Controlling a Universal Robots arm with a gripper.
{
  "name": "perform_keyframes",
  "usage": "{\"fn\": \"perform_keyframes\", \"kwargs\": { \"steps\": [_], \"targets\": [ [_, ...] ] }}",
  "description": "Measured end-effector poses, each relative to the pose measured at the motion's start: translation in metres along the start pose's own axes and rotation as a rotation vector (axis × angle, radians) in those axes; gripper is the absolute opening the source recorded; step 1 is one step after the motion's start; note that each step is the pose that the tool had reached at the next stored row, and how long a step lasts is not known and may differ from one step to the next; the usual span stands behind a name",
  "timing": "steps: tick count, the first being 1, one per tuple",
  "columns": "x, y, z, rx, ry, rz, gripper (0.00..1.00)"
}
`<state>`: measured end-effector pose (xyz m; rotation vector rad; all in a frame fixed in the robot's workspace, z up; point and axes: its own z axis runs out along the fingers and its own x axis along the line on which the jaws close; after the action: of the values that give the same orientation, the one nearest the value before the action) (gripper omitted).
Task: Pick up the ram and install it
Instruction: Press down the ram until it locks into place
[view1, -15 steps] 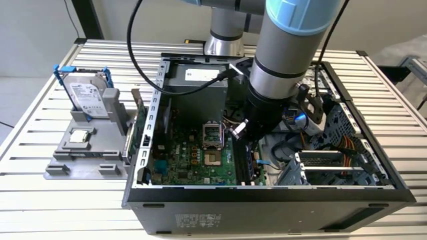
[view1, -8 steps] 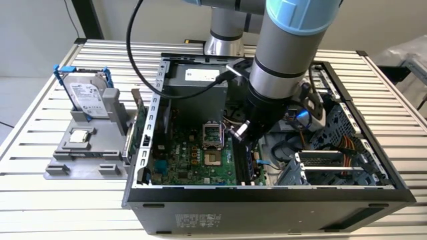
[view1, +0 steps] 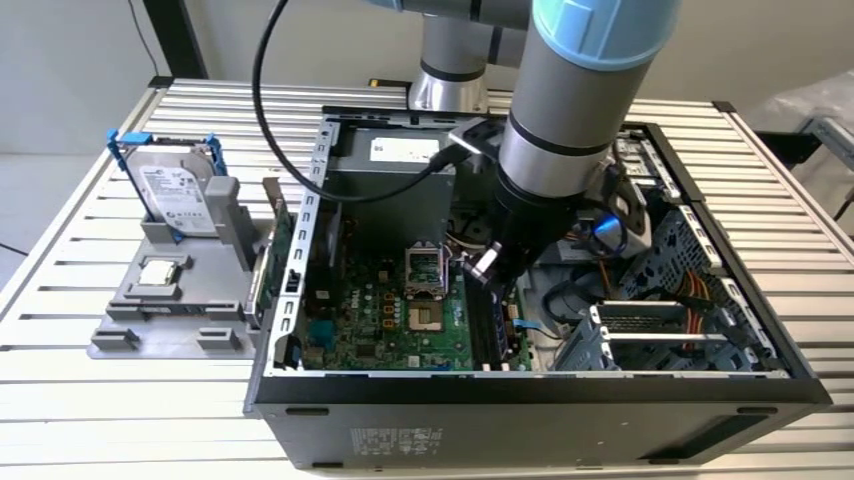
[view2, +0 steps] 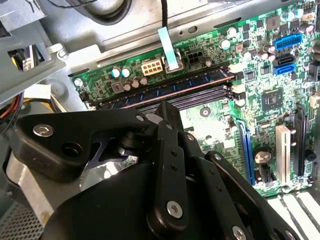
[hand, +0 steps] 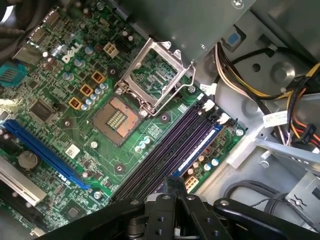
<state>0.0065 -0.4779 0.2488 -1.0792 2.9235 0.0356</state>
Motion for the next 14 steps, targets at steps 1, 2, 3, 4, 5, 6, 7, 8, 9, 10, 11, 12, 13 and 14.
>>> {"fn": "perform_keyframes", "kwargs": {
  "steps": [1, 2, 3, 4, 5, 6, 7, 8, 9, 10, 11, 12, 13, 14],
  "targets": [
    [0.0000, 0.0000, 0.0000, -0.0002, 0.0001, -0.008, 0.00],
    [-0.0001, 0.0001, 0.0000, -0.0005, 0.0002, -0.016, 0.00],
    [-0.0001, 0.0001, 0.0000, -0.0007, 0.0003, -0.023, 0.00],
    [-0.0001, 0.0001, 0.0000, -0.0010, 0.0004, -0.032, 0.00],
    [-0.0003, 0.0003, 0.0000, -0.0013, 0.0005, -0.042, 0.00],
    [-0.0004, 0.0004, 0.0000, -0.0016, 0.0007, -0.052, 0.00],
    [-0.0005, 0.0005, 0.0000, -0.0019, 0.0008, -0.062, 0.00],
    [-0.0006, 0.0006, 0.0000, -0.0023, 0.0009, -0.073, 0.00],
    [-0.0007, 0.0007, 0.0000, -0.0026, 0.0011, -0.083, 0.00],
    [-0.0008, 0.0008, 0.0000, -0.0029, 0.0012, -0.093, 0.00],
    [-0.0009, 0.0010, 0.0001, -0.0033, 0.0012, -0.104, 0.00],
    [-0.0009, 0.0011, 0.0001, -0.0036, 0.0014, -0.114, 0.00],
    [-0.0009, 0.0012, 0.0000, -0.0039, 0.0016, -0.125, 0.00],
    [-0.0009, 0.0012, 0.0000, -0.0043, 0.0018, -0.138, 0.00]
  ]
}}
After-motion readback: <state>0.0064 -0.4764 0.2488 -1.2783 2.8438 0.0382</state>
